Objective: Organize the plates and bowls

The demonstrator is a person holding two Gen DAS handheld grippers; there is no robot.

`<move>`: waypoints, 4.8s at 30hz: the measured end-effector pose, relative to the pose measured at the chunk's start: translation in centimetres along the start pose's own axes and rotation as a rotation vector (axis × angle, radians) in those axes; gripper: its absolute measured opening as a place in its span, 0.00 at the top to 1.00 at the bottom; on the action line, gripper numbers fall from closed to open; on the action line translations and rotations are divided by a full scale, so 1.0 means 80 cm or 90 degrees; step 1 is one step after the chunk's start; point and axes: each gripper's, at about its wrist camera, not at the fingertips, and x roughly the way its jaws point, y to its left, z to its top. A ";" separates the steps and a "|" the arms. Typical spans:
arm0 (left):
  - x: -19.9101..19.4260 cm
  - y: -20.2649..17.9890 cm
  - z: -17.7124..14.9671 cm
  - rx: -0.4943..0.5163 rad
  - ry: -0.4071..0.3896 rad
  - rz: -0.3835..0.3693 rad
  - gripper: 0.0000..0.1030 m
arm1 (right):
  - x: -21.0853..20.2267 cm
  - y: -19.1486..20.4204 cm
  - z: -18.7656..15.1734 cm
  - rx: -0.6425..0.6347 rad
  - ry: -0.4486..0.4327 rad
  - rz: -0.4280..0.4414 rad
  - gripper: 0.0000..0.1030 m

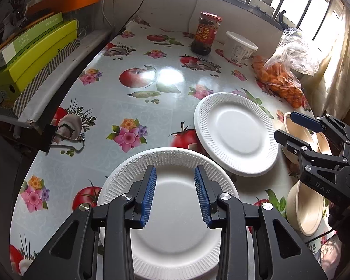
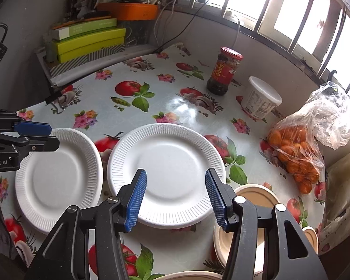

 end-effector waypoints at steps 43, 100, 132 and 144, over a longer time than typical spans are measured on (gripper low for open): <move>0.086 -0.034 0.045 -0.081 0.089 -0.133 0.66 | 0.138 -0.140 0.023 0.229 0.141 0.151 0.49; 0.088 -0.031 0.053 -0.088 0.082 -0.132 0.66 | 0.155 -0.137 0.019 0.267 0.154 0.163 0.74; 0.047 -0.012 0.042 -0.110 0.046 -0.133 0.66 | 0.115 -0.116 0.038 0.270 0.131 0.183 0.74; 0.015 0.010 0.021 -0.124 0.030 -0.125 0.66 | 0.092 -0.082 0.042 0.253 0.125 0.200 0.74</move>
